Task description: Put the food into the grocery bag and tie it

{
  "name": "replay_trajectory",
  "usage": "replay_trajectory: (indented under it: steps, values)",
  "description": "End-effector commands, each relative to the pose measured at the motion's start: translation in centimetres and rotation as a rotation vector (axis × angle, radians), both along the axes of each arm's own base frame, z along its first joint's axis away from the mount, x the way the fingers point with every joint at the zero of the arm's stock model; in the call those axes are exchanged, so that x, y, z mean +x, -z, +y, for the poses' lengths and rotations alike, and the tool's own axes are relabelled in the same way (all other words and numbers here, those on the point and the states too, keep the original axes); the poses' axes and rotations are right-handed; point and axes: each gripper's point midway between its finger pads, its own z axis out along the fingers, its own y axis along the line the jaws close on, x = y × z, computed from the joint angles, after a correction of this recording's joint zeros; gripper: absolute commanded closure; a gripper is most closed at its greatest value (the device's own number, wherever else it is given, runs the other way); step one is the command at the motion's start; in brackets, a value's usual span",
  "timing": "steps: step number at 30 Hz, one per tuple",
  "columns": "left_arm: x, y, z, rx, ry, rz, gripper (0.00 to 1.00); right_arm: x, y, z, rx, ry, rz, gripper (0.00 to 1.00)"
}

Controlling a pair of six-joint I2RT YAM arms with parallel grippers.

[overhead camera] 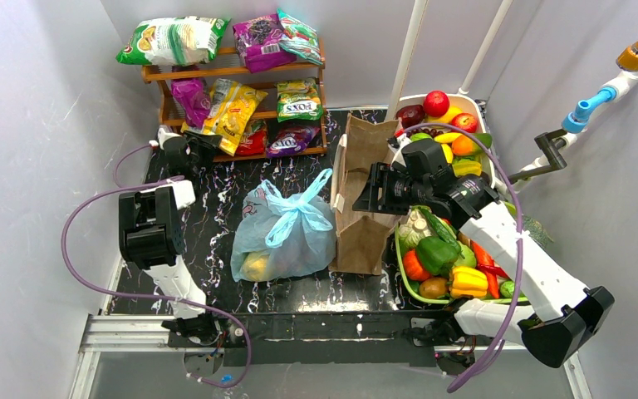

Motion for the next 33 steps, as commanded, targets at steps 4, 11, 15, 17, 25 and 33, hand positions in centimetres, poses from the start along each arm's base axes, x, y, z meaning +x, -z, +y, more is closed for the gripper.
replay_trajectory:
  steps: [4,11,15,17,25,33]
  values:
    - [0.7,-4.9,-0.9,-0.034,0.054,-0.132,0.95,0.3,-2.5,0.4,0.04,-0.008,-0.057,0.35]
    - [-1.1,-8.2,-1.8,-0.081,0.079,-0.168,1.0,0.3,-3.7,0.4,0.055,-0.006,-0.072,0.35]
    - [-2.6,-10.8,-2.1,-0.111,0.071,-0.212,1.0,0.3,-4.6,-0.1,0.043,0.005,-0.097,0.35]
    - [-3.2,-12.4,-2.2,-0.123,0.07,-0.236,1.0,0.2,-5.2,-0.4,0.046,0.011,-0.109,0.35]
    - [-4.8,-19.2,-2.9,-0.153,0.102,-0.337,1.0,-0.3,-6.8,-0.9,0.073,0.025,-0.141,0.35]
    - [-6.7,-23.4,-3.5,-0.148,0.124,-0.405,1.0,-1.0,-8.2,-1.4,0.093,0.027,-0.166,0.35]
